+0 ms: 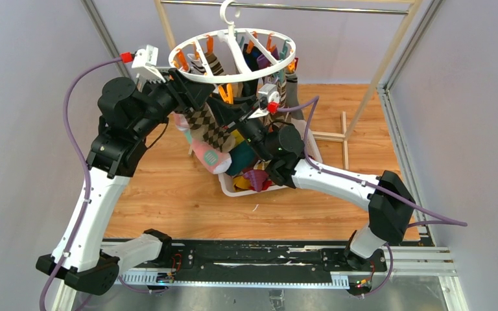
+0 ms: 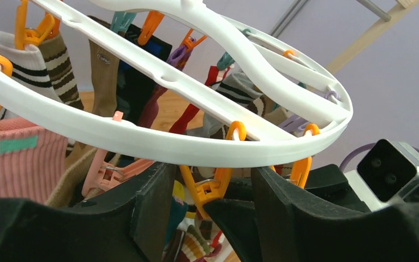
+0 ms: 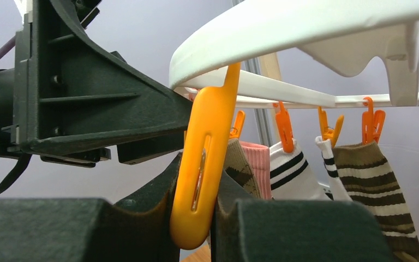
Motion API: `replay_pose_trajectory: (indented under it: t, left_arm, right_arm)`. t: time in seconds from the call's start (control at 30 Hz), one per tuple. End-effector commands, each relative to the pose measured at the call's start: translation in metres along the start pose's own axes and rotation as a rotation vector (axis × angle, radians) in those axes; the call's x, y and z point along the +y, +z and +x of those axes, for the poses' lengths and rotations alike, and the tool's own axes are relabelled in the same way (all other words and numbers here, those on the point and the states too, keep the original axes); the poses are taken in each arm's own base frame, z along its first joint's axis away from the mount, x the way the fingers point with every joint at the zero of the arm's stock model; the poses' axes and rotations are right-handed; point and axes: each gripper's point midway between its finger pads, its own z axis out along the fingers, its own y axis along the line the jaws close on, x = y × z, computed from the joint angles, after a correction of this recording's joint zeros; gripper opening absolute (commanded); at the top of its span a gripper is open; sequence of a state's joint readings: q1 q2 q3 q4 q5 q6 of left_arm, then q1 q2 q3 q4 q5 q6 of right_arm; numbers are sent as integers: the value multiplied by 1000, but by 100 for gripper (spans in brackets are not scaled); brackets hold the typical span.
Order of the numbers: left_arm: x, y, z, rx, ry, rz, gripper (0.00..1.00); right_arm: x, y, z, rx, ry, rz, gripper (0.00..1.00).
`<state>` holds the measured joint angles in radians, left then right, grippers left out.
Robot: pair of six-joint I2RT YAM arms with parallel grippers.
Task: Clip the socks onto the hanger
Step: Open the clamp at the hanger.
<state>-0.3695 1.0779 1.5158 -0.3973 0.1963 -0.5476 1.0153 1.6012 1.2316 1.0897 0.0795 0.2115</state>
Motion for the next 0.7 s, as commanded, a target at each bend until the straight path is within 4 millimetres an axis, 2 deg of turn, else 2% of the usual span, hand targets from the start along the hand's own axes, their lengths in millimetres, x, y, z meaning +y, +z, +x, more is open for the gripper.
replay_pose_trajectory:
  t: [0.0,0.4,0.47,0.57,0.67]
  left_arm:
    - [-6,0,-20,-60,-2,8,56]
    - [1,11,-25,-80,-12,-30,46]
    - [2,13,-24,-74,-11,-29,45]
    - [2,14,-24,-74,-9,-27,38]
    - [3,13,-26,-81,12,-32,24]
  right_arm:
    - [17,6,-9,-28,-22,-53,0]
    - [22,6,-3,-11,-39,-83,0]
    - [28,5,0,0,-42,-121,1]
    - [30,4,2,9,-52,-134,8]
    - [25,-2,1,13,-62,-112,31]
